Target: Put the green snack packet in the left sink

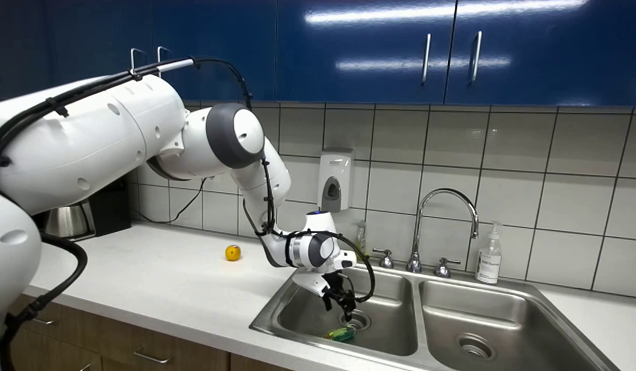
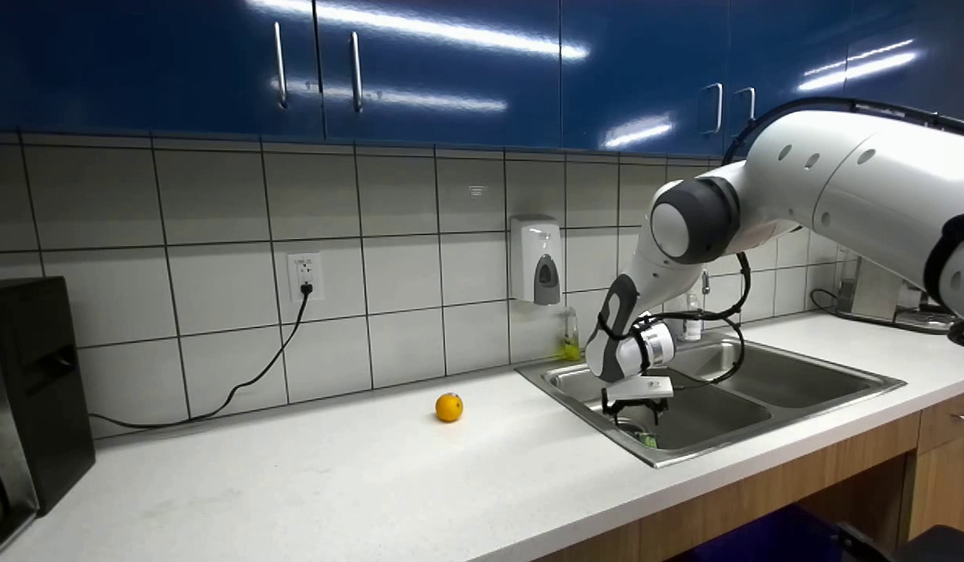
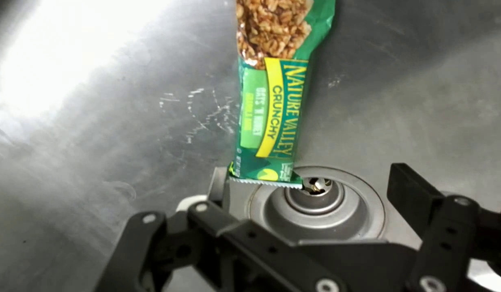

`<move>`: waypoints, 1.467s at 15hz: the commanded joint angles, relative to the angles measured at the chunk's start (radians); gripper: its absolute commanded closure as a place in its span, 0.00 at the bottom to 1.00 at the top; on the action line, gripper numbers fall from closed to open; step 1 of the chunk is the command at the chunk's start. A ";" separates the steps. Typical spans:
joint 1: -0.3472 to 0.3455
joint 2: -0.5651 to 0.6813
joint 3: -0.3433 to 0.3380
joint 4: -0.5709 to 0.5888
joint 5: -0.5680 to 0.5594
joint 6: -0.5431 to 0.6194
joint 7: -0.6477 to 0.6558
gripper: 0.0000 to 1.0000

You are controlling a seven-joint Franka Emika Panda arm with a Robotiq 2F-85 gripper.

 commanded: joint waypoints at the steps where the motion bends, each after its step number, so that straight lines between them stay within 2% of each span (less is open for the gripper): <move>1: 0.043 -0.070 -0.032 -0.054 -0.018 -0.015 0.031 0.00; 6: 0.071 -0.125 -0.054 -0.086 -0.037 -0.026 0.012 0.00; 12: 0.007 -0.245 0.063 -0.176 -0.071 -0.024 -0.213 0.00; 15: -0.014 -0.298 0.114 -0.215 -0.080 -0.076 -0.310 0.00; 22: 0.007 -0.392 0.115 -0.291 -0.133 -0.244 -0.322 0.00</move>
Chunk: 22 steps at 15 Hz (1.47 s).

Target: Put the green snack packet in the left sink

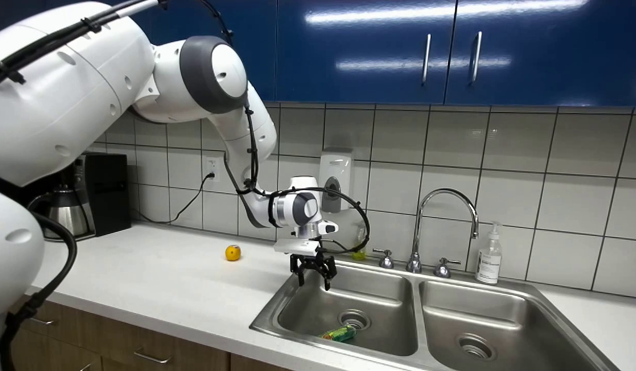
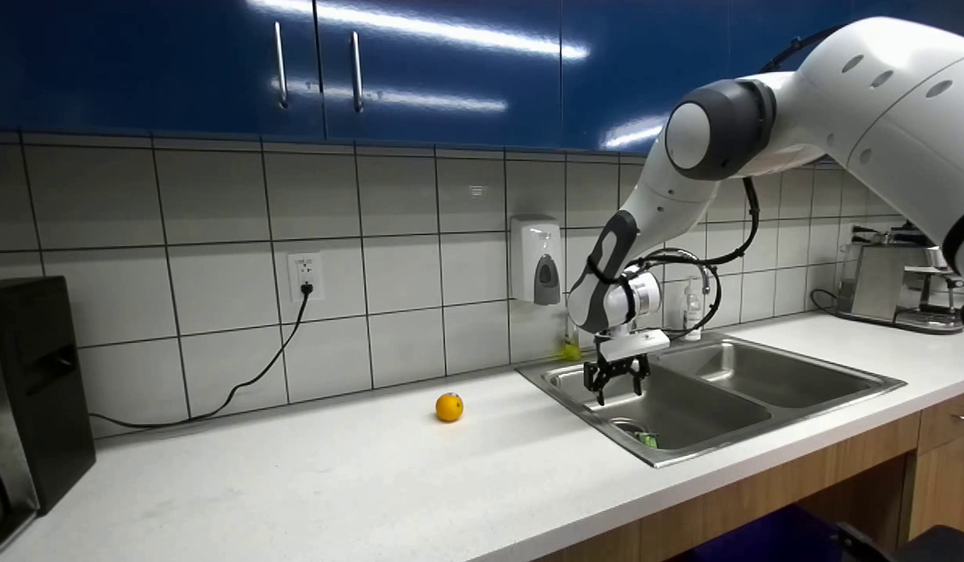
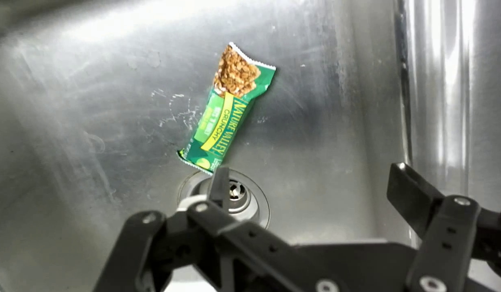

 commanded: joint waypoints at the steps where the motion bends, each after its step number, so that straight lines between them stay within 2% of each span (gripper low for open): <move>1: -0.005 -0.097 0.017 -0.083 -0.044 -0.078 -0.018 0.00; 13: 0.017 -0.324 0.058 -0.359 -0.070 -0.092 -0.001 0.00; 19: 0.035 -0.445 0.055 -0.509 -0.095 -0.080 0.036 0.00; 20: 0.042 -0.462 0.049 -0.527 -0.113 -0.074 0.053 0.00; 21: 0.014 -0.388 0.070 -0.457 -0.080 -0.079 0.016 0.00; 22: 0.016 -0.406 0.070 -0.475 -0.088 -0.078 0.023 0.00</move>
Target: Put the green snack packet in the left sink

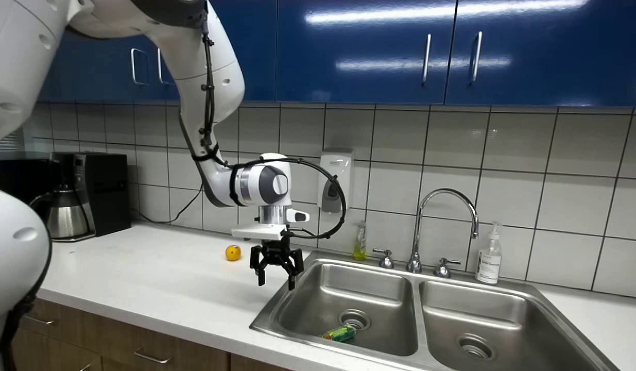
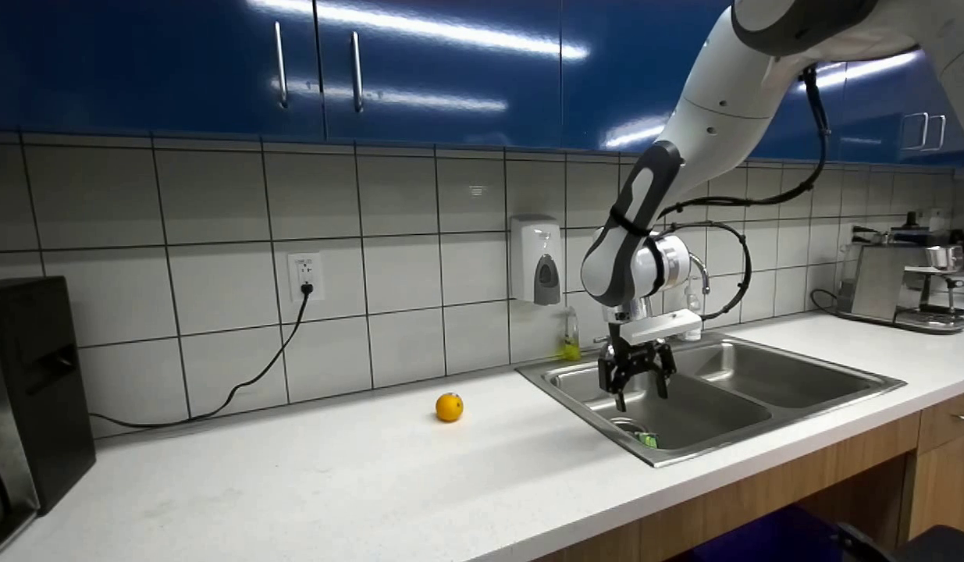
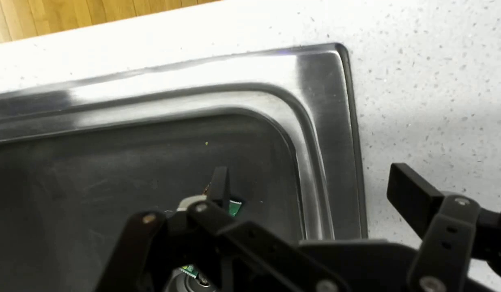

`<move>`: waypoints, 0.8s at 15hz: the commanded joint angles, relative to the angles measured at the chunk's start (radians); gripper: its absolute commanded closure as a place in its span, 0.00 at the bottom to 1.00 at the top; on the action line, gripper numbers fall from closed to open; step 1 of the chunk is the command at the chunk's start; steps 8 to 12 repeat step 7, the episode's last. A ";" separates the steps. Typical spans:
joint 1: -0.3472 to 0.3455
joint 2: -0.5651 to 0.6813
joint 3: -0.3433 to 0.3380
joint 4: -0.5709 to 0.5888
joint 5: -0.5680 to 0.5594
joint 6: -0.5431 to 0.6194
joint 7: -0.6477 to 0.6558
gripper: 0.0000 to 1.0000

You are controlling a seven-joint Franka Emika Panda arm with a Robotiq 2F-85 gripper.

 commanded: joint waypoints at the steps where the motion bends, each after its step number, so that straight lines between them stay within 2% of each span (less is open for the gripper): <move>1: -0.016 -0.013 0.016 -0.009 -0.011 -0.003 0.007 0.00; 12: -0.015 -0.025 0.017 -0.022 -0.012 -0.003 0.009 0.00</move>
